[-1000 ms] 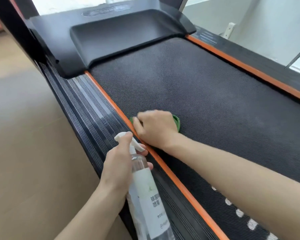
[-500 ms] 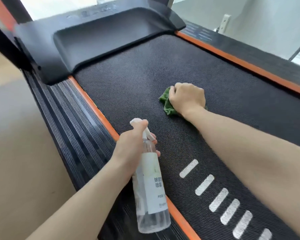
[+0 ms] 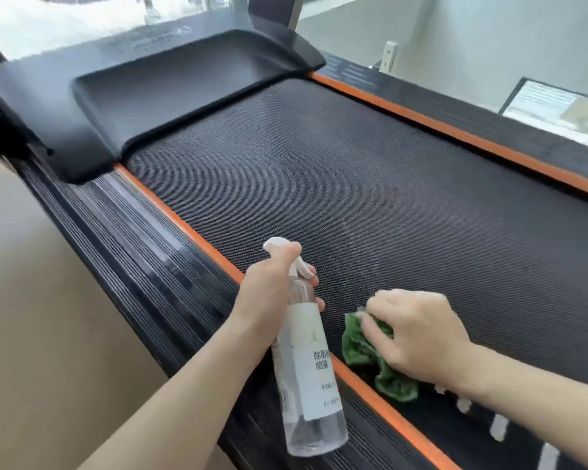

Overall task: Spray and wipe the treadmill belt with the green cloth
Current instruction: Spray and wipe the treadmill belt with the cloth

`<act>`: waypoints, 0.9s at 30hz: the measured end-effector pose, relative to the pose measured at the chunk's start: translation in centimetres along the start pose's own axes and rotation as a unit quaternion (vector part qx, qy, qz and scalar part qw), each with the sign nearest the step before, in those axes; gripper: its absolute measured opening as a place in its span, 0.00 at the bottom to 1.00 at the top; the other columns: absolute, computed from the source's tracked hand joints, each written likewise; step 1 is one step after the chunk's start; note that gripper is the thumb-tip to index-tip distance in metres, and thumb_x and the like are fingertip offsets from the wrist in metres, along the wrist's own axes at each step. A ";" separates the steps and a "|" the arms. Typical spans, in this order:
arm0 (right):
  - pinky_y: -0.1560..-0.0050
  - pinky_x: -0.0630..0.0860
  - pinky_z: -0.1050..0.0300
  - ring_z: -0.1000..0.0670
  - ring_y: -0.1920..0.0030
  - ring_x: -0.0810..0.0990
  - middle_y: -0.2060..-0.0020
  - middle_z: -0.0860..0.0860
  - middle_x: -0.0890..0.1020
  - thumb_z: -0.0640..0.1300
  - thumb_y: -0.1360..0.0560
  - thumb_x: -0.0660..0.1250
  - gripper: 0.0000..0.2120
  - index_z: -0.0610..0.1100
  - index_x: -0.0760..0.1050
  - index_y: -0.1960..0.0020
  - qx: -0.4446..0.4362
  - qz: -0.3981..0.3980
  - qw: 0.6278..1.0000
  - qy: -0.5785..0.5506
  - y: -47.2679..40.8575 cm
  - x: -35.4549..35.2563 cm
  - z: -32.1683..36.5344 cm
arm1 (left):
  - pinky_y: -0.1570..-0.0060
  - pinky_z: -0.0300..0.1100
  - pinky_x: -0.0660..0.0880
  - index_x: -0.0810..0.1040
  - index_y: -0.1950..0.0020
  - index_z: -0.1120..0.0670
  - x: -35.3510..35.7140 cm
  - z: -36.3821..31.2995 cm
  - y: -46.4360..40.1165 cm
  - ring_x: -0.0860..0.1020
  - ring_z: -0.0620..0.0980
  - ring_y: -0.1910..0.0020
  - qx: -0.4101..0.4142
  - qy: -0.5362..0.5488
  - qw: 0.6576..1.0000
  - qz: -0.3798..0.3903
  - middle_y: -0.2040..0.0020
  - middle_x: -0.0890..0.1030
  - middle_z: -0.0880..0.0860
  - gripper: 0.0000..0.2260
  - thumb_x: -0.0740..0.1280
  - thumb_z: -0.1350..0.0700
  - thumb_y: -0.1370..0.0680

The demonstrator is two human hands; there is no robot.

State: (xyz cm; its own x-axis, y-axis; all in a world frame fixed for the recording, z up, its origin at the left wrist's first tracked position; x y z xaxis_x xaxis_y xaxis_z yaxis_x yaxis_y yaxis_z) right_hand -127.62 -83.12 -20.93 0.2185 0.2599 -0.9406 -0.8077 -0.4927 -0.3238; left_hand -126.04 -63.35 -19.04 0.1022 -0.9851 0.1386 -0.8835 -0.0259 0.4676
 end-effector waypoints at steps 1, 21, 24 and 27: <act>0.71 0.68 0.55 0.48 0.68 0.77 0.71 0.53 0.73 0.54 0.22 0.61 0.17 0.49 0.67 0.67 0.015 -0.006 1.000 0.013 -2.1 0.6 -0.7 | 0.64 0.46 0.79 0.79 0.55 0.61 0.0 0.0 -0.1 0.81 0.57 0.70 0.004 -0.004 1.000 0.006 0.58 0.81 0.57 0.17 0.63 0.49 0.16; 0.66 0.66 0.55 0.44 0.64 0.81 0.67 0.51 0.80 0.55 0.22 0.59 0.16 0.48 0.72 0.65 0.128 -0.011 0.988 0.091 -7.7 1.9 -7.8 | 0.67 0.43 0.79 0.82 0.57 0.61 3.9 -1.2 -1.8 0.83 0.53 0.70 0.009 -0.050 0.997 0.050 0.59 0.85 0.57 0.18 0.65 0.47 0.17; 0.56 0.69 0.50 0.39 0.52 0.82 0.54 0.43 0.84 0.56 0.19 0.53 0.19 0.47 0.78 0.53 0.383 0.025 0.910 0.154 -9.7 1.1 -20.5 | 0.67 0.45 0.79 0.80 0.58 0.61 4.7 0.1 -2.4 0.82 0.54 0.70 -0.006 -0.024 0.998 0.061 0.54 0.84 0.55 0.18 0.65 0.48 0.17; 0.53 0.72 0.50 0.38 0.50 0.82 0.51 0.41 0.84 0.52 0.19 0.51 0.20 0.44 0.80 0.49 0.465 0.022 0.870 0.162 -10.3 1.3 -24.1 | 0.62 0.49 0.79 0.81 0.59 0.59 4.9 1.5 -2.7 0.82 0.54 0.68 -0.027 -0.017 0.997 0.077 0.54 0.85 0.55 0.18 0.65 0.48 0.18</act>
State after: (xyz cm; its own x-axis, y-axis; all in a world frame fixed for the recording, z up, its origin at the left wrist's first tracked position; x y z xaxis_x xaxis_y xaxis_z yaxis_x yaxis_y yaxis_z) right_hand -105.80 -97.75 -21.30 0.1978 -0.0637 -0.9782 -0.8796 0.4289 -0.2059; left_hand -123.86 -68.38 -20.92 -0.0488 -0.9819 0.1832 -0.8617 0.1342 0.4894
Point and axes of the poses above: each hand's wrist, its own y-axis away from the middle knuckle, its own x-axis out of the palm, z = x × y, the point moved 5 cm from there along -y, towards the middle knuckle
